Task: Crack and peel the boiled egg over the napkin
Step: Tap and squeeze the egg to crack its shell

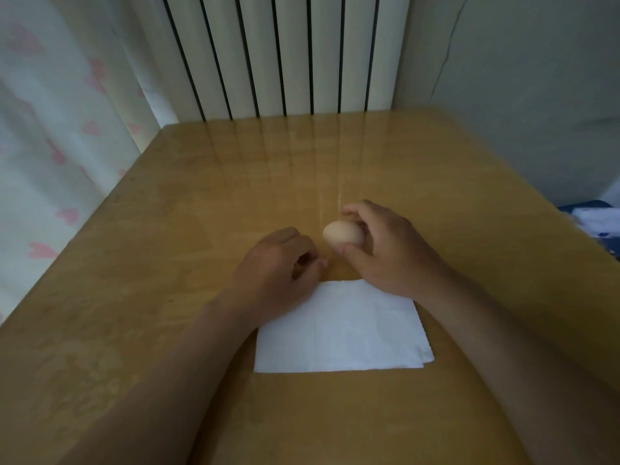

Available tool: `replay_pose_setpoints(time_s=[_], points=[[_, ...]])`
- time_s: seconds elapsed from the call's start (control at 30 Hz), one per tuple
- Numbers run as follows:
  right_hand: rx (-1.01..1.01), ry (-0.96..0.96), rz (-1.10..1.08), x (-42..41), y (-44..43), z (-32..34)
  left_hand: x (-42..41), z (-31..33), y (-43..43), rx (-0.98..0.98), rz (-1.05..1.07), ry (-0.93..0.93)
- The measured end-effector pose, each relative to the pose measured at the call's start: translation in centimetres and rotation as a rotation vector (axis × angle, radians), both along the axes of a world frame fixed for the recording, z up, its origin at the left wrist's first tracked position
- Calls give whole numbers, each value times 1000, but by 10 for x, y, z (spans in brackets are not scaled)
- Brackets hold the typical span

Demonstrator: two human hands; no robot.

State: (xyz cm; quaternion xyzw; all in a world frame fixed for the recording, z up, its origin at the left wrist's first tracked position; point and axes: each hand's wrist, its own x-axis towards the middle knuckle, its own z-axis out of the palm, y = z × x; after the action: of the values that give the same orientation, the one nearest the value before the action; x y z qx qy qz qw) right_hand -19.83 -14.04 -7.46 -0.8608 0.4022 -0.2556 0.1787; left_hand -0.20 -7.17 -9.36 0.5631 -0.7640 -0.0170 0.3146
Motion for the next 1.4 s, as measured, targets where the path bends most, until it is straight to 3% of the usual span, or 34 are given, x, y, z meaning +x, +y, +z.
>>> replay_pose_setpoints(time_s=[0.23,0.37,0.53,0.67,1.0,1.27,1.4], points=[[-11,169,31,5,2,-1,5,-2,-1,3,70,46],[15,67,84,3,6,0,5,-3,-2,6,79,63],[-1,130,86,5,5,-3,4,-2,-1,22,94,82],[-16,-13,88,5,9,1,2,1,1,61,145,143],[21,62,63,6,8,0,1,2,2,76,155,181],[106,2,94,8,13,0,-2,5,7,100,-27,136],[151,-21,102,5,12,2,-3,7,6,94,5,107]])
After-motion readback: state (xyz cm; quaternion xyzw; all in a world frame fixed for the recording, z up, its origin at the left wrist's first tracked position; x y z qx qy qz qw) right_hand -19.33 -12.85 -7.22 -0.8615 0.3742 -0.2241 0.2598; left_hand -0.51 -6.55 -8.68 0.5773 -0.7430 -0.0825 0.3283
